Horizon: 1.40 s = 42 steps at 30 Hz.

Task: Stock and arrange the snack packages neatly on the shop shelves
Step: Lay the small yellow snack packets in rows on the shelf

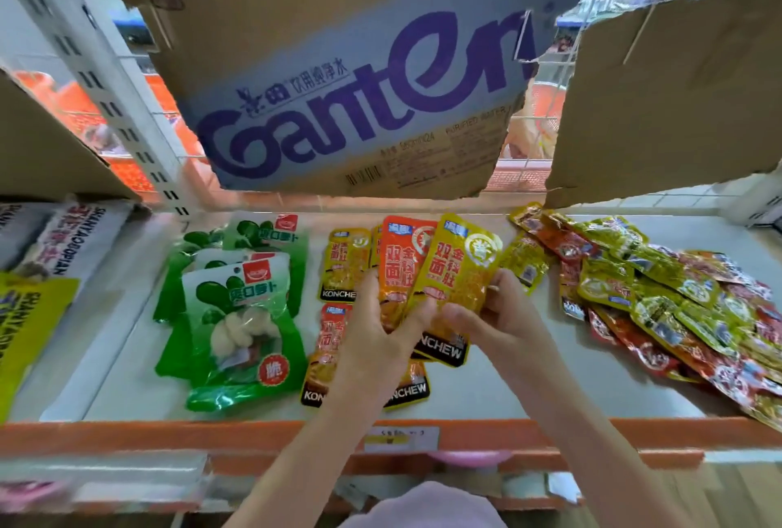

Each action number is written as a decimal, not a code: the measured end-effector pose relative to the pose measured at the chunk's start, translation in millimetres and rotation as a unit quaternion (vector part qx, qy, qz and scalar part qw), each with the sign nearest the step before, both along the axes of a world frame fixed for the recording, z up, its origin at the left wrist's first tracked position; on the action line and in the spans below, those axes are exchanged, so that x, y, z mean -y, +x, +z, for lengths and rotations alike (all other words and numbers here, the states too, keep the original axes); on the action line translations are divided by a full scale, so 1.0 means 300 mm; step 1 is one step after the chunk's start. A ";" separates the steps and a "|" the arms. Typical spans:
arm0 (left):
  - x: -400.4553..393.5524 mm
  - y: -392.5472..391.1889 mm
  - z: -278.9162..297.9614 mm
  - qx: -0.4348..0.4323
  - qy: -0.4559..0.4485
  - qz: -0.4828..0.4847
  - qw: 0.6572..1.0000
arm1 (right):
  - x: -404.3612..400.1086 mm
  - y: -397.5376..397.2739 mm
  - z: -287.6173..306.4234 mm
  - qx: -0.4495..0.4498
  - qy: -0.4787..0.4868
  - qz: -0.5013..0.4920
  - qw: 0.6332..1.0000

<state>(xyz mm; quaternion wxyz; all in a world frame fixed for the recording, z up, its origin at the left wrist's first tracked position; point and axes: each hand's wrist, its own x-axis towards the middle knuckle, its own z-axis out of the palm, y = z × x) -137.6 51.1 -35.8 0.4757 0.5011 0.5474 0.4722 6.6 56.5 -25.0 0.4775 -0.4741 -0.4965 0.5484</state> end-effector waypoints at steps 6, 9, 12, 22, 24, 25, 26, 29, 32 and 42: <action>-0.012 -0.033 -0.096 -0.115 -0.034 -0.050 0.991 | -0.009 0.014 -0.095 0.039 -0.047 -0.059 0.996; -0.008 -0.040 -0.138 -0.149 -0.043 -0.091 0.984 | 0.003 0.056 -0.154 0.127 -0.105 -0.095 0.982; 0.003 -0.039 -0.167 -0.258 -0.002 -0.149 0.955 | 0.019 0.087 -0.192 0.282 -0.129 -0.065 0.949; -0.012 -0.048 -0.146 -0.518 0.049 -0.163 0.838 | 0.002 0.078 -0.207 0.501 -0.050 -0.010 0.864; -0.004 -0.028 -0.146 -0.532 0.047 -0.147 0.833 | -0.004 0.087 -0.202 0.508 -0.018 -0.003 0.861; -0.001 -0.011 -0.144 -0.538 0.053 -0.137 0.830 | -0.007 0.097 -0.203 0.514 0.000 0.002 0.858; 0.001 0.012 -0.142 -0.539 0.064 -0.126 0.830 | -0.010 0.113 -0.204 0.521 0.016 0.010 0.853; 0.001 0.108 -0.129 -0.506 0.095 -0.112 0.850 | -0.014 0.195 -0.202 0.536 0.047 0.033 0.842; -0.029 0.224 -0.115 -0.484 0.126 -0.121 0.858 | -0.030 0.321 -0.187 0.539 0.079 0.002 0.839; -0.274 0.532 -0.168 -0.525 0.117 -0.117 0.835 | -0.192 0.672 -0.213 0.596 0.043 -0.037 0.801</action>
